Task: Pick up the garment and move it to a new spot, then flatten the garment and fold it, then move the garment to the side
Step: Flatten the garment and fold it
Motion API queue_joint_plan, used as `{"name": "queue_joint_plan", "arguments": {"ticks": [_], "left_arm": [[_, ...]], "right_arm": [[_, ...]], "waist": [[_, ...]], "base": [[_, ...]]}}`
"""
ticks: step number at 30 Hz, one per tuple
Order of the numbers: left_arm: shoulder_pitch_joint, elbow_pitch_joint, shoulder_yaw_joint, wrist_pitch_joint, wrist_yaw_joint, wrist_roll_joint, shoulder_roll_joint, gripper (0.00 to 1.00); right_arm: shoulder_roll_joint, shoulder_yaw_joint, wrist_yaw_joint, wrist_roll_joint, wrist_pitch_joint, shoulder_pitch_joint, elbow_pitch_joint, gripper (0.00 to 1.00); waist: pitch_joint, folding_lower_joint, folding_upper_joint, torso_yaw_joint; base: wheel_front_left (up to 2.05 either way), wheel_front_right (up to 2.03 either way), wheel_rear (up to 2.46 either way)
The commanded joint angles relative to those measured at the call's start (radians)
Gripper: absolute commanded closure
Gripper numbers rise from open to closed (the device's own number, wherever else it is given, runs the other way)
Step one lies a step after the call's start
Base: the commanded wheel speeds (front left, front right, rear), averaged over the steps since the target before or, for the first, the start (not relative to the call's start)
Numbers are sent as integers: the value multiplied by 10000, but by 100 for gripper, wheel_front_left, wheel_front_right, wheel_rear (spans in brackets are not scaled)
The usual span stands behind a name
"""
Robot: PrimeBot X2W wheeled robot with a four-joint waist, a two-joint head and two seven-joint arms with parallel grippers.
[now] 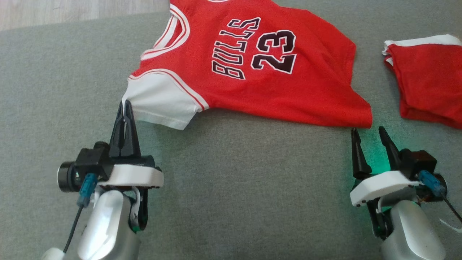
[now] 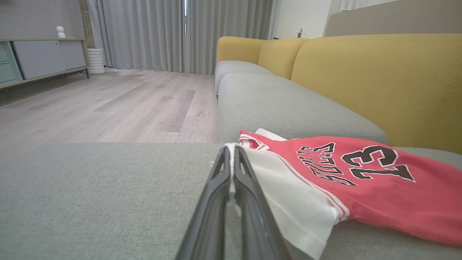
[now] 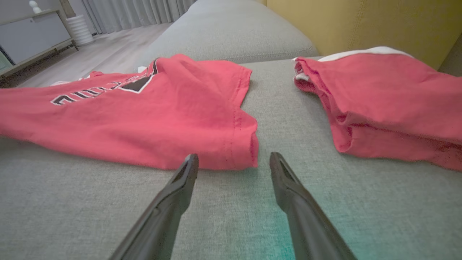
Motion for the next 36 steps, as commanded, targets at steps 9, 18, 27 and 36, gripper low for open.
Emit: {"name": "queue_joint_plan", "arguments": {"ticks": [9, 18, 27, 36], "left_arm": [[-57, -773, 423, -94, -144, 220, 39, 100], [-138, -808, 284, -94, -256, 261, 10, 100], [-189, -845, 223, -95, -257, 277, 1, 100], [-212, -794, 82, -95, -259, 202, -1, 100]], "right_arm": [[-7, -112, 19, -500, 95, -762, 648, 0], [-7, -406, 19, -507, 223, -1444, 1679, 0], [-7, -601, 19, -461, 236, -1911, 2577, 0], [-7, -506, 19, -395, 115, -2334, 3294, 0]], "waist": [[71, 0, -1, 166], [184, 0, -1, 320], [220, 0, -1, 398], [267, 0, -1, 427]], "base": [[0, 0, 0], [0, 0, 0], [0, 0, 0], [0, 0, 0]]}}
